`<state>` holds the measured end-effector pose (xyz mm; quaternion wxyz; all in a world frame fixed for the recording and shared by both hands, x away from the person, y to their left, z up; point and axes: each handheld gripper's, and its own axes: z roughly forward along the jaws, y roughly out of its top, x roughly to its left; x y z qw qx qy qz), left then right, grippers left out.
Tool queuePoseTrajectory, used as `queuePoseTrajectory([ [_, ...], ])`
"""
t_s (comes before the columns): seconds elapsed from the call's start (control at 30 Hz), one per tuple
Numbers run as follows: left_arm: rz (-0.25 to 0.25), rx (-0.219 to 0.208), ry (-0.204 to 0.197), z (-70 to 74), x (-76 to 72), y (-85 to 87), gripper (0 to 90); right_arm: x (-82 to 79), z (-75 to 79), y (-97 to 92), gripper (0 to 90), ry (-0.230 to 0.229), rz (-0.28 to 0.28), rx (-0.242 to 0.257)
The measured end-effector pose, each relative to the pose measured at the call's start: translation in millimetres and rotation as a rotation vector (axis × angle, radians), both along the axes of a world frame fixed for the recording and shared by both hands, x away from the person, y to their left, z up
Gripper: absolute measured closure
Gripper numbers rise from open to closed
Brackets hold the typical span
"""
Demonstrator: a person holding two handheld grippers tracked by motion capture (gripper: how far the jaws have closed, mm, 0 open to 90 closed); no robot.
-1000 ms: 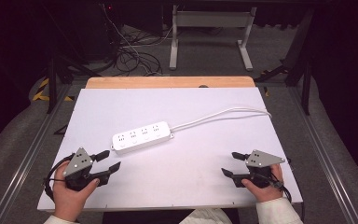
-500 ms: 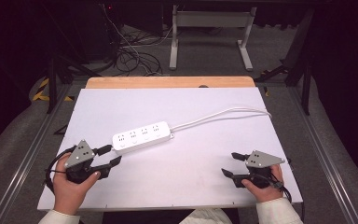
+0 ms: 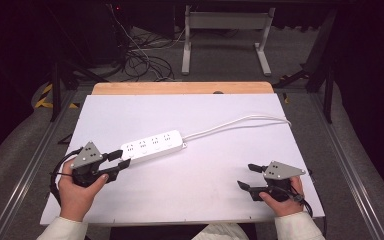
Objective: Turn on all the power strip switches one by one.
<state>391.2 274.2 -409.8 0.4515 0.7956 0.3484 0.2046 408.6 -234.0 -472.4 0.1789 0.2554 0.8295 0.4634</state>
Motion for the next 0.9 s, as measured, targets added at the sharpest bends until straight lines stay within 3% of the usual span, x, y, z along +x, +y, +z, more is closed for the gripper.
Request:
queuePoseTrajectory([
  [0.13,0.001,0.009,0.028,-0.5,8.3,3.3,69.9,0.7,-0.7,-0.3,31.2,0.007,0.002,0.001],
  [0.3,0.025,0.013,0.054,-2.1,19.7,7.6,89.6,0.9,-0.8,-0.1,31.3,0.011,0.005,0.007],
  [0.37,0.05,0.03,0.059,-5.9,28.1,9.3,89.8,0.8,-0.6,-0.3,31.2,0.011,0.005,0.009],
  [0.5,0.051,0.036,0.069,-9.7,35.4,10.3,89.8,0.4,-0.3,-0.4,31.2,0.009,0.004,0.01],
  [0.73,0.061,0.029,0.137,-18.3,50.0,4.7,89.8,0.7,-0.5,-0.6,31.4,0.011,0.006,0.011],
  [0.77,0.076,0.04,0.157,-21.5,53.1,2.0,89.8,0.6,-0.4,-0.7,31.5,0.011,0.005,0.01],
  [0.9,0.088,0.062,0.172,-24.6,56.4,-2.3,89.8,0.5,-0.4,-0.8,31.6,0.011,0.007,0.012],
])
